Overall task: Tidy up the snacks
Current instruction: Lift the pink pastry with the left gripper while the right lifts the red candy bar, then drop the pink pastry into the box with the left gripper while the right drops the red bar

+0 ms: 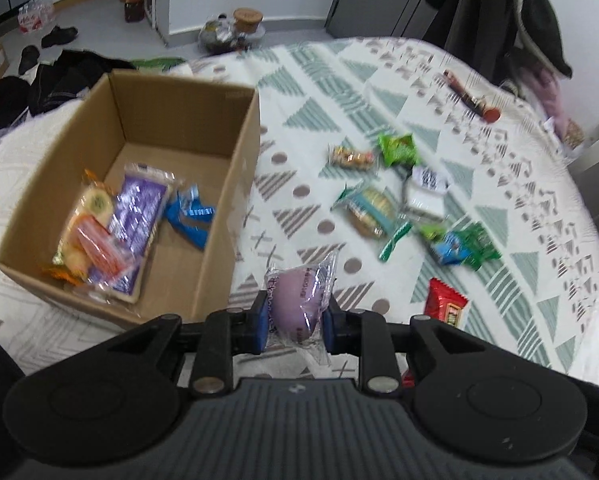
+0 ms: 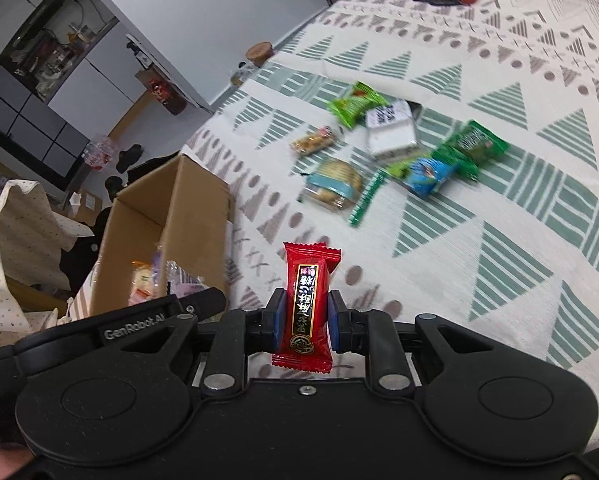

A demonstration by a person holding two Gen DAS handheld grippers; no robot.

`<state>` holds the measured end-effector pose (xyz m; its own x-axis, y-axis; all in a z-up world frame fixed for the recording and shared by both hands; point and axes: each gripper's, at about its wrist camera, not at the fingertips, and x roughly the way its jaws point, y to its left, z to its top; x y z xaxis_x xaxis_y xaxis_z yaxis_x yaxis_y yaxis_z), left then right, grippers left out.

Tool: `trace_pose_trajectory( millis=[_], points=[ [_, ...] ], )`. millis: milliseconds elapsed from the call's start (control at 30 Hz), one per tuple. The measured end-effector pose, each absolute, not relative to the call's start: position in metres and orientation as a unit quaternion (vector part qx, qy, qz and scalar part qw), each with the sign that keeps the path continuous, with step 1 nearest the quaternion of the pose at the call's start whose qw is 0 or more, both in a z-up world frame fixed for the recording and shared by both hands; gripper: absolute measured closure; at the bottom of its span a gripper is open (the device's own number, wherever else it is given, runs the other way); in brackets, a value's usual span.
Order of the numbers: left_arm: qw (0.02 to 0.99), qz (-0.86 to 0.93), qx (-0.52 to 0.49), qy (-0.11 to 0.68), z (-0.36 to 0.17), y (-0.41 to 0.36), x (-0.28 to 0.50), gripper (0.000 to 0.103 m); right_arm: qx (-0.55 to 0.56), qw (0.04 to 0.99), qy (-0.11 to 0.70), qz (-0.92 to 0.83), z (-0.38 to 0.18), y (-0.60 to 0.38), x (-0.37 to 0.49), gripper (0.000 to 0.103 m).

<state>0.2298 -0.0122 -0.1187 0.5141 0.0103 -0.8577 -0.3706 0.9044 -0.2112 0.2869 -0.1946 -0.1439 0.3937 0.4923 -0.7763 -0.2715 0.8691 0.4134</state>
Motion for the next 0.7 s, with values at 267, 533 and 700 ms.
trace_pose_trajectory(
  millis=[267,533,700],
  points=[
    [0.863,0.107,-0.197,0.453,-0.092,0.009,0.215,0.078,0.104,0.834,0.485,0.243,-0.126,-0.171,0.277,0.082],
    [0.864,0.116,-0.218,0.438,-0.080,0.039,0.204,0.078,0.092,0.838,0.473,0.257,-0.111,-0.144,0.268,0.082],
    [0.862,0.124,-0.235,0.432,-0.075,0.063,0.198,0.078,0.085,0.838,0.468,0.266,-0.104,-0.126,0.264,0.082]
  ],
)
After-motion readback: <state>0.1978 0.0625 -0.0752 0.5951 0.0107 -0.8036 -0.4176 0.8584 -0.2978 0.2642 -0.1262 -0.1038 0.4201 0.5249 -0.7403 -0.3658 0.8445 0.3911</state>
